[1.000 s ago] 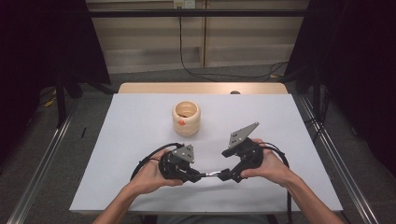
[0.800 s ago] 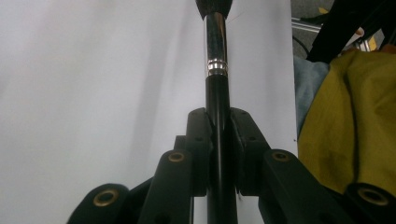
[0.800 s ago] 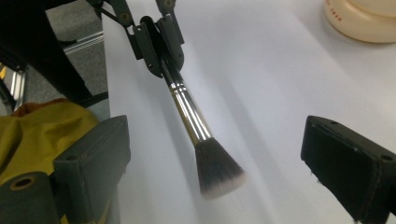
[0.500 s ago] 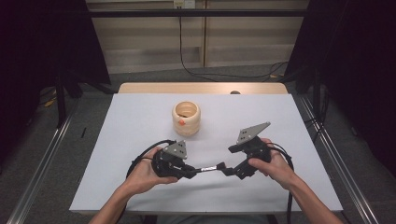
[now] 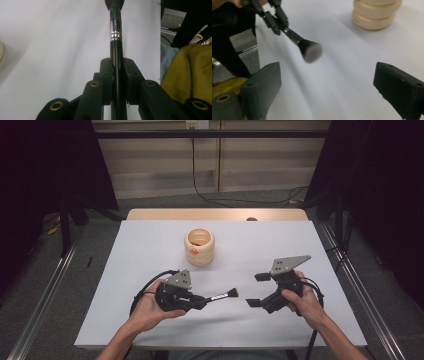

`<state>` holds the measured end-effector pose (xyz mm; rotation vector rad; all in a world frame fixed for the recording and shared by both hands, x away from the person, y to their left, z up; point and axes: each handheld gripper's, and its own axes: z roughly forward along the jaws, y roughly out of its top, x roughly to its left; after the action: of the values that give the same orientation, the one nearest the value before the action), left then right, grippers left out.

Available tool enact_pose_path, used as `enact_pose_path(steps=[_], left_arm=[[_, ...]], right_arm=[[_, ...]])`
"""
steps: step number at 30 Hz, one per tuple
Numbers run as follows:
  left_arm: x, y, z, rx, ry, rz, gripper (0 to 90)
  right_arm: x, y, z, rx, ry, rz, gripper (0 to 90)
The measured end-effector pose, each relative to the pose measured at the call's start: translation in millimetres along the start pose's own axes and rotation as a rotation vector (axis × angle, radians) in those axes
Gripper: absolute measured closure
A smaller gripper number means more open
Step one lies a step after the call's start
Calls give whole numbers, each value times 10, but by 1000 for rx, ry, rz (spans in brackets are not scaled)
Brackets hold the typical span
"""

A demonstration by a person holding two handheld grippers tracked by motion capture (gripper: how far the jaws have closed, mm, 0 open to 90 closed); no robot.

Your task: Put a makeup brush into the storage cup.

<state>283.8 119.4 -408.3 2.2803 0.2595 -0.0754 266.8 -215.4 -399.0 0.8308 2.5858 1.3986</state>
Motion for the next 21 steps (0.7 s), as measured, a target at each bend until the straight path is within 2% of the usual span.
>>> enact_pose_path(steps=[3,8,13,16,21], left_arm=[[-22,-26,-33,-27,6,-11,793],[-44,-42,-61,-75,6,-25,793],[-58,-53,-62,-113,23,-27,793],[-48,-68,-81,-159,29,-39,793],[-57,-84,-104,-209,31,-40,793]], right_arm=[[-14,-9,-27,-31,-4,7,80],[27,7,-34,-44,1,1,78],[47,5,-46,-72,8,-11,78],[60,3,-62,-92,10,-13,78],[94,-5,-60,-128,36,-14,79]])
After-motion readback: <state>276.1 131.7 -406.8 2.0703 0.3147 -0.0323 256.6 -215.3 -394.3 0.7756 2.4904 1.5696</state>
